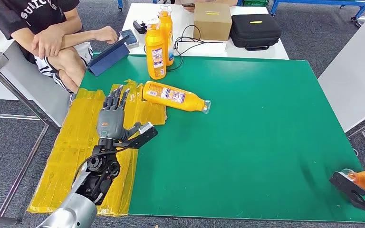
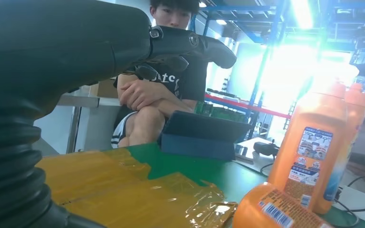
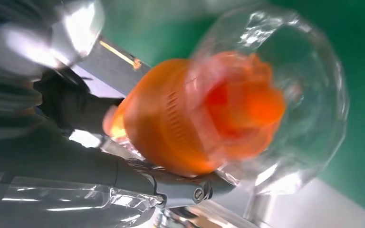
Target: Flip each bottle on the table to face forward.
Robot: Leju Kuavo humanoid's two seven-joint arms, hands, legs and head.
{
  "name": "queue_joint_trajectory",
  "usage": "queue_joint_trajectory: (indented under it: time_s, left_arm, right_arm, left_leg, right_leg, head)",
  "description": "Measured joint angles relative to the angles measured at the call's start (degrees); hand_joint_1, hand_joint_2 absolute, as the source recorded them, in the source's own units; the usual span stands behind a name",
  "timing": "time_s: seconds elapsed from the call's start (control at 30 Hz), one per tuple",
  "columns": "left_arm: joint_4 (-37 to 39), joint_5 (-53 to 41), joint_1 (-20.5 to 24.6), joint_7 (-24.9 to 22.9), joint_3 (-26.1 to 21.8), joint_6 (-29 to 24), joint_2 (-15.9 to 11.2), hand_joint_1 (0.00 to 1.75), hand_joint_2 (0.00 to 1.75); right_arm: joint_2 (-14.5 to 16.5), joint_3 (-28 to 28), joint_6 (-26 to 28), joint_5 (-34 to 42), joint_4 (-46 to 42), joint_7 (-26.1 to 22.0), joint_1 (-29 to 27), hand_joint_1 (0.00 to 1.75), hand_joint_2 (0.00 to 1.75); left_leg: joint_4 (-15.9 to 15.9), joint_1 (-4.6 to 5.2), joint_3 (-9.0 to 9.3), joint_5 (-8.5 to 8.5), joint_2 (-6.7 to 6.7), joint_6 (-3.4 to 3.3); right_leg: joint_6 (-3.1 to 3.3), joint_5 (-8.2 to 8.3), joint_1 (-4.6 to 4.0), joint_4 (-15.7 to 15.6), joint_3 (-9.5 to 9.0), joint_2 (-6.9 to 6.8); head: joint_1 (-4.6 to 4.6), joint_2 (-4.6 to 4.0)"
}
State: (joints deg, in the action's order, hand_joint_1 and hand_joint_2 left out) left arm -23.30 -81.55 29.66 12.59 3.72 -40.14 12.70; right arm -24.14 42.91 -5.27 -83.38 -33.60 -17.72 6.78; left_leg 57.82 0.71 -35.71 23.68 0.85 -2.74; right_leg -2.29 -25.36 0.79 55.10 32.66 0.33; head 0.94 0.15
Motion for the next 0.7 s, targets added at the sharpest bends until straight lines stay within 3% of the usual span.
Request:
queue_joint_trajectory:
  time_s: [0.17,0.2,0.3,0.33,0.5,0.7]
  left_arm:
    - [-0.02,-0.68,0.15,-1.04,-0.35,0.02,0.80,0.00,1.75]
    - [-0.06,-0.98,0.15,-1.41,-0.37,-0.01,0.88,0.00,1.75]
    - [-1.13,-1.58,-0.22,-1.44,-0.42,-0.04,0.95,0.00,1.75]
    - [-2.06,-1.89,-0.62,-1.23,-0.44,-0.04,1.01,0.00,1.75]
    - [-8.90,-4.08,-4.24,-0.20,-0.53,-0.06,1.77,0.00,1.75]
    - [-14.67,-5.35,-6.83,-0.02,-0.53,-0.06,2.43,0.00,1.75]
  right_arm:
    - [-0.45,1.16,0.27,-0.51,2.52,1.11,0.95,0.00,1.75]
    - [-0.44,1.23,0.27,-0.83,2.74,1.31,1.12,0.23,1.75]
    - [-0.36,1.14,1.30,-2.70,3.75,1.71,2.12,1.54,1.75]
    - [-0.24,0.90,2.44,-3.47,4.25,1.66,2.65,1.75,1.75]
    - [2.01,-2.38,10.39,-4.74,6.18,-0.65,6.27,1.75,1.75]
    - [5.03,-5.78,12.13,-4.69,6.47,-2.29,9.31,1.75,1.75]
  left_leg:
    - [0.00,-0.01,0.01,0.00,0.00,0.00]
    - [0.00,-0.01,0.01,0.00,0.01,0.00]
    - [-0.01,-0.01,0.03,0.00,0.00,-0.01]
    - [-0.01,0.00,0.04,0.00,-0.01,-0.02]
    - [-0.02,0.12,0.10,-0.02,-0.22,-0.09]
    - [-0.01,0.04,0.08,-0.12,-0.02,-0.18]
  right_leg:
    - [0.00,0.00,-0.01,0.00,-0.05,0.01]
    - [0.00,0.00,-0.01,0.00,-0.07,0.01]
    - [0.00,0.00,-0.01,-0.01,-0.14,0.01]
    - [-0.01,0.01,0.00,-0.02,-0.18,0.02]
    - [-0.08,0.07,0.08,-0.03,-0.15,0.13]
    - [-0.10,0.08,0.01,-0.02,-0.17,-0.01]
  head:
    - [0.01,0.00]
    - [-0.01,0.00]
    - [-0.01,0.00]
    - [-0.02,0.00]
    - [0.01,0.00]
    - [0.02,0.00]
